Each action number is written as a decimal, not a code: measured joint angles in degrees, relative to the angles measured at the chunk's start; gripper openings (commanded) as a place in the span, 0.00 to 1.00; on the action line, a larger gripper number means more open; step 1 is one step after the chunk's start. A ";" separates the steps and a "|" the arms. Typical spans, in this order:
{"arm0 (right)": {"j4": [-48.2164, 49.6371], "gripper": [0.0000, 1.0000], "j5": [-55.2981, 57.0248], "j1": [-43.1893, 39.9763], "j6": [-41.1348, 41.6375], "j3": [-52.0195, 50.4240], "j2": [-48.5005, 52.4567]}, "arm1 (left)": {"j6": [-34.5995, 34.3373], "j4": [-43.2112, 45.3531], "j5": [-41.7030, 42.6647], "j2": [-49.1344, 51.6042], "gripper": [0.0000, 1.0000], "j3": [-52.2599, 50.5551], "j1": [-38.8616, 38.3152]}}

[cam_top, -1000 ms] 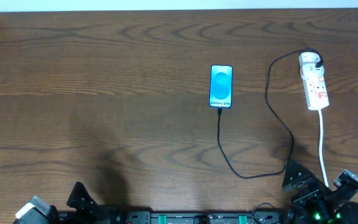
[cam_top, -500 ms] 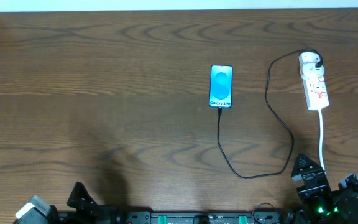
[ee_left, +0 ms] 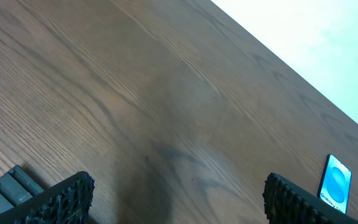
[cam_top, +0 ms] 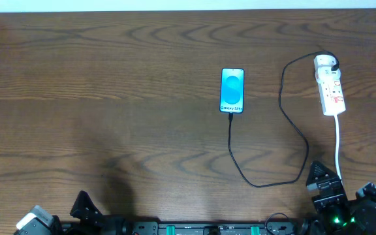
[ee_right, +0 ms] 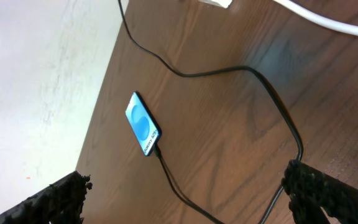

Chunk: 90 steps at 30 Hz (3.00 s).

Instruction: Plug charger to phone and switch on socket

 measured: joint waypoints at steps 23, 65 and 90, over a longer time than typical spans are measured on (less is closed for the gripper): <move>43.32 0.99 14.01 0.11 -2.73 -17.57 0.15 | 0.00 0.00 -0.02 0.00 0.87 0.00 0.02; 63.08 0.99 9.11 9.11 -34.56 -34.34 0.13 | 0.00 0.00 0.00 0.00 0.87 0.00 0.02; 63.10 0.99 9.11 9.11 -42.32 -34.34 0.13 | 0.00 0.00 0.00 0.00 0.87 0.00 0.00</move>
